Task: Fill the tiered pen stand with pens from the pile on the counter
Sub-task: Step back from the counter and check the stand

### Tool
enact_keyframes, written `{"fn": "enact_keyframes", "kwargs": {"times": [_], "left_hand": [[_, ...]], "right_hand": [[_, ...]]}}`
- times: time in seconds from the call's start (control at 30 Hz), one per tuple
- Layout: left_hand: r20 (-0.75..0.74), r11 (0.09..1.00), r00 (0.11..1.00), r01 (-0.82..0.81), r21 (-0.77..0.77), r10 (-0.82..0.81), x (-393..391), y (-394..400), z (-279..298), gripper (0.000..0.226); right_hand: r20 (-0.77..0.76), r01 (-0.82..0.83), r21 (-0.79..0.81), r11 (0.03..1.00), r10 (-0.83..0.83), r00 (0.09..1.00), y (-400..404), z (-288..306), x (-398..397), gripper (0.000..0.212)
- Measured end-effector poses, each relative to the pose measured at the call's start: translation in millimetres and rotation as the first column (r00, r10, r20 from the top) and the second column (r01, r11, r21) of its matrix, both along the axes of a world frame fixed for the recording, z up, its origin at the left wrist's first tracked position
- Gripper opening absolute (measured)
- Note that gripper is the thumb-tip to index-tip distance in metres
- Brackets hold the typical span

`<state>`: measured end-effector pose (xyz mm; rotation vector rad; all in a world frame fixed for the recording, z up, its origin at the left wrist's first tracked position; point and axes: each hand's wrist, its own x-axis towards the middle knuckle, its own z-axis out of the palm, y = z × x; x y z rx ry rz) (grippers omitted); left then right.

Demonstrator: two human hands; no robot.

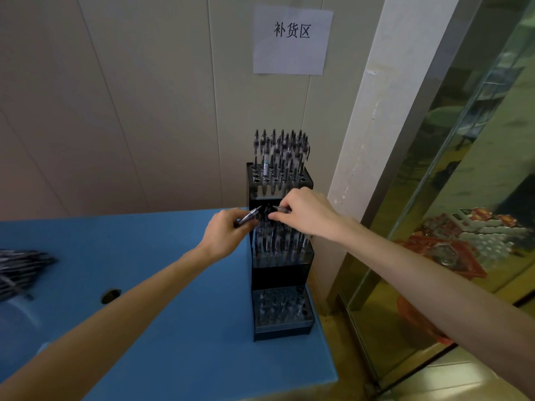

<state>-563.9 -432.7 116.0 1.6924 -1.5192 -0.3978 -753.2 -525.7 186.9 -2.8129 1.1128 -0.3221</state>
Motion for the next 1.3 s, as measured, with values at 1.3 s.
{"fn": "enact_keyframes", "kwargs": {"times": [1.3], "left_hand": [[-0.260,0.874,0.964,-0.085,-0.479,-0.049,-46,-14,77,0.016]], "right_hand": [[0.665,-0.018,0.013,1.000,0.005,0.747,-7,-26,-51,0.026]]}}
